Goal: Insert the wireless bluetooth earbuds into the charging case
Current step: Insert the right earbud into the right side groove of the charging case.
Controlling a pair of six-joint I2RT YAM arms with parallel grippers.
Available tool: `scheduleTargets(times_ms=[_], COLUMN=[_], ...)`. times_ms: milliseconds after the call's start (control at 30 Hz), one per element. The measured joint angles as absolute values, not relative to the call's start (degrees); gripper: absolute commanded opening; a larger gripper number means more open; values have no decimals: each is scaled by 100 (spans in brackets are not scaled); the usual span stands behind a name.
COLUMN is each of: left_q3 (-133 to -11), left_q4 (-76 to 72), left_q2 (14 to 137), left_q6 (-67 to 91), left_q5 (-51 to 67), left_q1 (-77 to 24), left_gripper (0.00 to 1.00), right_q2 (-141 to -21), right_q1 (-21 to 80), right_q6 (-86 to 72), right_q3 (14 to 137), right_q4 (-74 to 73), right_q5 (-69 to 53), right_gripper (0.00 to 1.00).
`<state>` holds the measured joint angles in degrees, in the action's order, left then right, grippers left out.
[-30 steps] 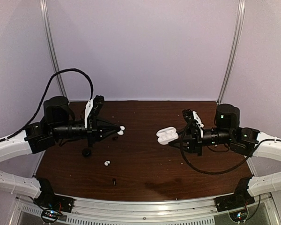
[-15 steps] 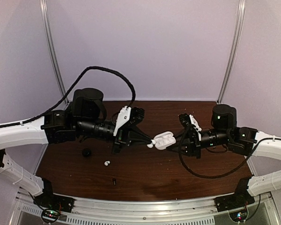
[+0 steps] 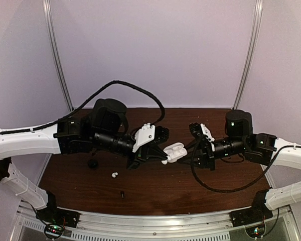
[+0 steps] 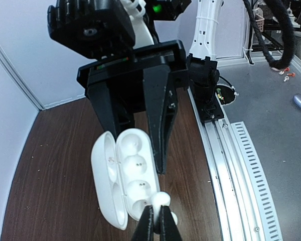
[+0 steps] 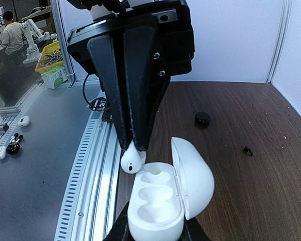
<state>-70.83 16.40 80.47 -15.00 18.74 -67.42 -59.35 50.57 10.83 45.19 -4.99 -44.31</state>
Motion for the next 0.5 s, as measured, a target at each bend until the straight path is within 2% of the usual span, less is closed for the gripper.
scheduleTargets(times_ms=[500], left_q3=[-7205], left_q4=[1804], left_q2=[8049], left_q6=[-1546], left_q5=[1531], left_q1=[-6746], left_gripper=[0], right_q2=[-6055], right_q1=[5179], right_q6=[1186], right_q3=[4582], right_q4=[-687], right_q5=[-4257], right_gripper=[0])
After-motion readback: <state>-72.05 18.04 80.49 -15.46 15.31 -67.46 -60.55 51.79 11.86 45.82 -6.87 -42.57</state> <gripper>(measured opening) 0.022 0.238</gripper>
